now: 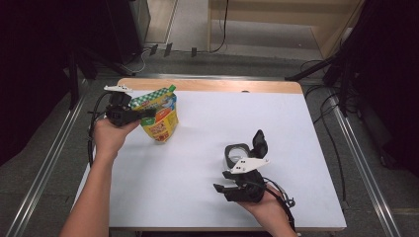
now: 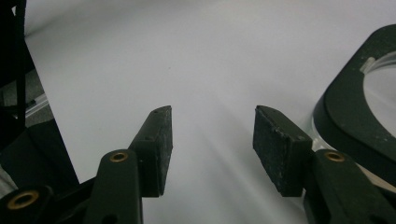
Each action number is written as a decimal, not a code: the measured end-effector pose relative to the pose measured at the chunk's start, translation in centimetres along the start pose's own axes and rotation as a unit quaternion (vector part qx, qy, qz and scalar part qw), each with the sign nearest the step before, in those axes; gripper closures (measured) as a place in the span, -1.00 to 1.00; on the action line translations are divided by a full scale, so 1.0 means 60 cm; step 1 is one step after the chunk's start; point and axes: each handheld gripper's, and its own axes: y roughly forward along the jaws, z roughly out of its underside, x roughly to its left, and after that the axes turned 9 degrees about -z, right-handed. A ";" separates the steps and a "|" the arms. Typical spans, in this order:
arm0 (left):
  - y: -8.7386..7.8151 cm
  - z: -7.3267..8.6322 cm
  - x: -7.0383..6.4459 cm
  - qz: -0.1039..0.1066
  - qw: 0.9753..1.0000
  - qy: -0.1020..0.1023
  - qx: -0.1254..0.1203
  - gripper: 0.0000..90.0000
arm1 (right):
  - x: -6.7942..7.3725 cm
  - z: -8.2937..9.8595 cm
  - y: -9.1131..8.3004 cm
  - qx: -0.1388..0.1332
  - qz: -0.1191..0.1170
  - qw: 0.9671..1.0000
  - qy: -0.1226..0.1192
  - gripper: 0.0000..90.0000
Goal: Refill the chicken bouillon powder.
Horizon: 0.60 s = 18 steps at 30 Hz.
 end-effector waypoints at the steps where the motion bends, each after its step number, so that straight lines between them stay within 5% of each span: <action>1: -0.002 -0.003 -0.004 0.003 1.000 0.001 0.004 1.00 | 0.001 -0.001 0.001 -0.001 -0.002 1.000 -0.003 0.08; 10: -0.024 -0.021 -0.041 0.045 0.999 0.012 0.018 1.00 | 0.009 -0.018 0.017 -0.010 -0.010 1.000 -0.006 0.08; 18: -0.053 -0.037 -0.088 0.066 0.997 0.043 0.020 1.00 | 0.017 -0.043 0.027 -0.003 -0.016 1.000 -0.012 0.09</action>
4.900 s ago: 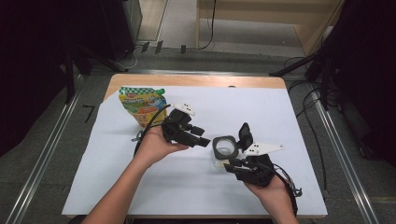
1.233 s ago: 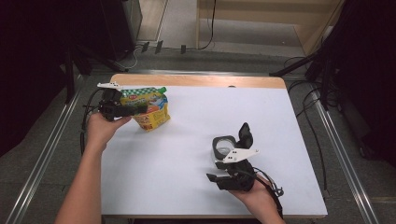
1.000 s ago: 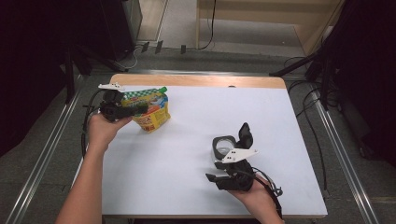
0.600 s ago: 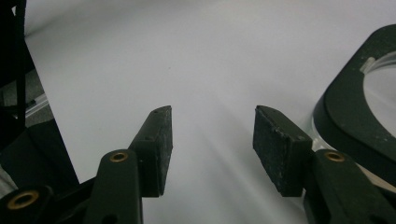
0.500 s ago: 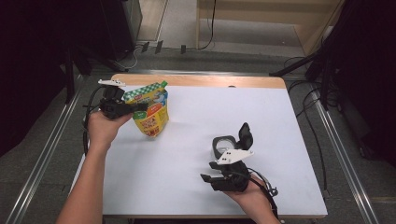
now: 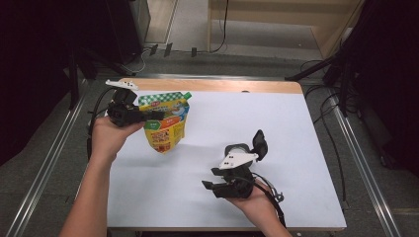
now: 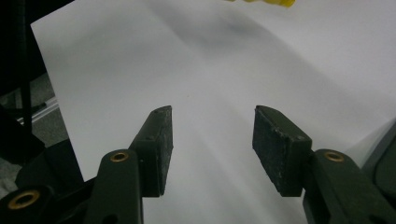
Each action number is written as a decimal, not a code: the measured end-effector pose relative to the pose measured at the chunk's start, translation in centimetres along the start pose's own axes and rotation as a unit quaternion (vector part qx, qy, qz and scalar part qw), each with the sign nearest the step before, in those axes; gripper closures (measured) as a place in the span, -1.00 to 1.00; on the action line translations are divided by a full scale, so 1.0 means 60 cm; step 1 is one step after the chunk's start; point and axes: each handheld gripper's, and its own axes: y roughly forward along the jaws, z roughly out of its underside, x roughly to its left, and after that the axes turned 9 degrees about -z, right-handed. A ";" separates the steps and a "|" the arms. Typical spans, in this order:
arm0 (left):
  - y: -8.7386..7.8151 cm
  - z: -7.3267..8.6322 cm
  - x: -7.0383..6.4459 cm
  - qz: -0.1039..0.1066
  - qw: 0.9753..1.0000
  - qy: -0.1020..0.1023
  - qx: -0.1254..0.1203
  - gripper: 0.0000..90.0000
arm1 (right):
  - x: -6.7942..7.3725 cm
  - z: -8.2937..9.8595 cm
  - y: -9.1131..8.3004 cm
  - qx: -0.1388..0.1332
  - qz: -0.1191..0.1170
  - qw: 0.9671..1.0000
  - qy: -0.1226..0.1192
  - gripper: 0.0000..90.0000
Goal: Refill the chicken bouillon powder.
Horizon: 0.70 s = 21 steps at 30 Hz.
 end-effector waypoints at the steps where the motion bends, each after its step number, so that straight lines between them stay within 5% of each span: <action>1: -0.002 -0.001 -0.005 0.004 1.000 0.001 -0.002 1.00 | 0.000 -0.003 0.002 -0.002 -0.001 1.000 -0.001 0.09; 13: -0.007 -0.009 -0.041 0.030 0.999 0.017 0.017 1.00 | -0.007 -0.017 0.044 0.006 -0.006 1.000 0.002 0.12; 21: -0.013 -0.006 -0.060 0.032 0.999 0.022 0.012 1.00 | 0.003 -0.010 0.058 0.001 -0.010 1.000 -0.018 0.08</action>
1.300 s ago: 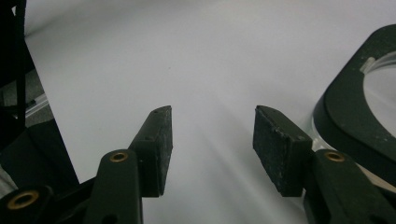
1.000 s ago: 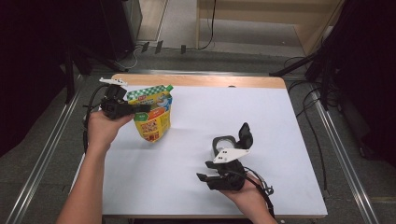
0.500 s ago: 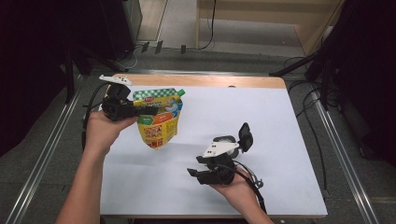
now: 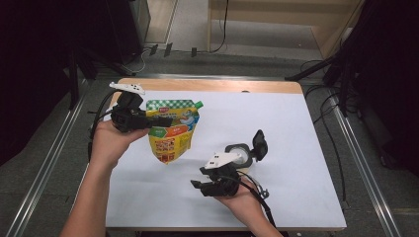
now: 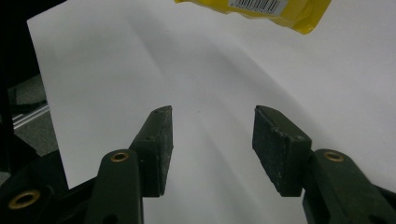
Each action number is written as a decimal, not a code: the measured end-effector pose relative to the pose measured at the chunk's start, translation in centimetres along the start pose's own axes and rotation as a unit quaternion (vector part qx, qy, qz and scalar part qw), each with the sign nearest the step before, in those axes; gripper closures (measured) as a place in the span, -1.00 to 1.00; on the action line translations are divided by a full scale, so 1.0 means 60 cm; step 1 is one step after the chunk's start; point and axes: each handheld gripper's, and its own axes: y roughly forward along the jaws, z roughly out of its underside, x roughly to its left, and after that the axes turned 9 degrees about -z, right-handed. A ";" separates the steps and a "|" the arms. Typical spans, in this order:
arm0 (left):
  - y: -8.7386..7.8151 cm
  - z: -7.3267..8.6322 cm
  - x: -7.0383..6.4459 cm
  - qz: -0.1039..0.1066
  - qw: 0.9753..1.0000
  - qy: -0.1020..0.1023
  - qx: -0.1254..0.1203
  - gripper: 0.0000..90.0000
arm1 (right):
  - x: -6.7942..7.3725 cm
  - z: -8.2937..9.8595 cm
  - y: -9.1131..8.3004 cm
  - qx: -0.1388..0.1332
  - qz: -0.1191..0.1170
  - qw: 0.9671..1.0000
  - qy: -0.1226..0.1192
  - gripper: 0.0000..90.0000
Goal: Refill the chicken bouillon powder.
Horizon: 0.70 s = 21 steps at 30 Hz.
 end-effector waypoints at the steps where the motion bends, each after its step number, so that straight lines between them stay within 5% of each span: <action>1: 0.000 0.001 -0.002 0.000 1.000 0.000 0.002 1.00 | 0.001 0.001 0.003 -0.002 0.001 1.000 -0.002 0.06; 21: 0.005 0.013 -0.067 0.020 0.999 0.011 0.037 1.00 | -0.027 0.021 0.061 -0.002 0.010 1.000 0.002 0.25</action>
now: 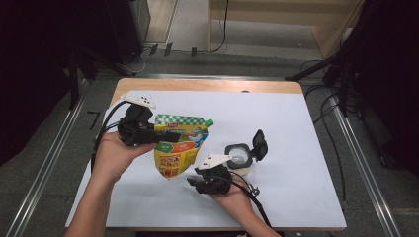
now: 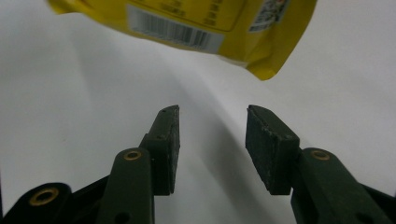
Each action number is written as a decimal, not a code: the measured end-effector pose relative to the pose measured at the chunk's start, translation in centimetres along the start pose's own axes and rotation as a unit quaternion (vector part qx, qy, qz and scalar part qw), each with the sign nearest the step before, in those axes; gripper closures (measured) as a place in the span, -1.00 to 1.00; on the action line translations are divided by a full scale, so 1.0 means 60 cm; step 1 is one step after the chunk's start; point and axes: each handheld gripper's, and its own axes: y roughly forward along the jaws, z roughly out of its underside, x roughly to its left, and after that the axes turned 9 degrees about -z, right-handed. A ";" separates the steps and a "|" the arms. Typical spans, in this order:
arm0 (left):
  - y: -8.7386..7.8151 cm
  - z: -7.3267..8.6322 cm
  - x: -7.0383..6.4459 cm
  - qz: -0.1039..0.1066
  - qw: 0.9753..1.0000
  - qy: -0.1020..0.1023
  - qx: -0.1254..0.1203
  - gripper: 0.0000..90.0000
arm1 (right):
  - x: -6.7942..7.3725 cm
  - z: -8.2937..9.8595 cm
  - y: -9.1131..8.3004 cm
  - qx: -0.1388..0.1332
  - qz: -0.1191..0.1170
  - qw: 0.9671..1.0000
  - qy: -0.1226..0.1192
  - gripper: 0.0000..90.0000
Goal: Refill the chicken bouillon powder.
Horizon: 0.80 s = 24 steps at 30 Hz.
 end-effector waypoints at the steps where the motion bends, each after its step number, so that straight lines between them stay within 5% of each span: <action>1: -0.001 0.000 -0.003 0.001 1.000 0.000 0.002 1.00 | -0.002 0.001 0.003 -0.002 0.000 1.000 0.002 0.26; 5: -0.003 -0.001 -0.013 0.005 1.000 -0.004 0.003 1.00 | -0.009 0.005 0.007 -0.011 0.004 1.000 0.008 0.28; 12: 0.010 -0.004 -0.028 0.026 0.999 -0.027 0.024 1.00 | -0.002 0.006 0.001 -0.059 0.014 0.998 -0.029 0.28; 19: 0.019 -0.005 -0.030 0.040 0.998 -0.039 0.022 1.00 | 0.014 0.007 0.005 -0.054 0.007 0.995 -0.082 0.28; 24: 0.026 -0.003 -0.026 0.042 0.998 -0.046 0.011 0.99 | 0.029 0.004 0.002 -0.051 -0.004 0.995 -0.088 0.35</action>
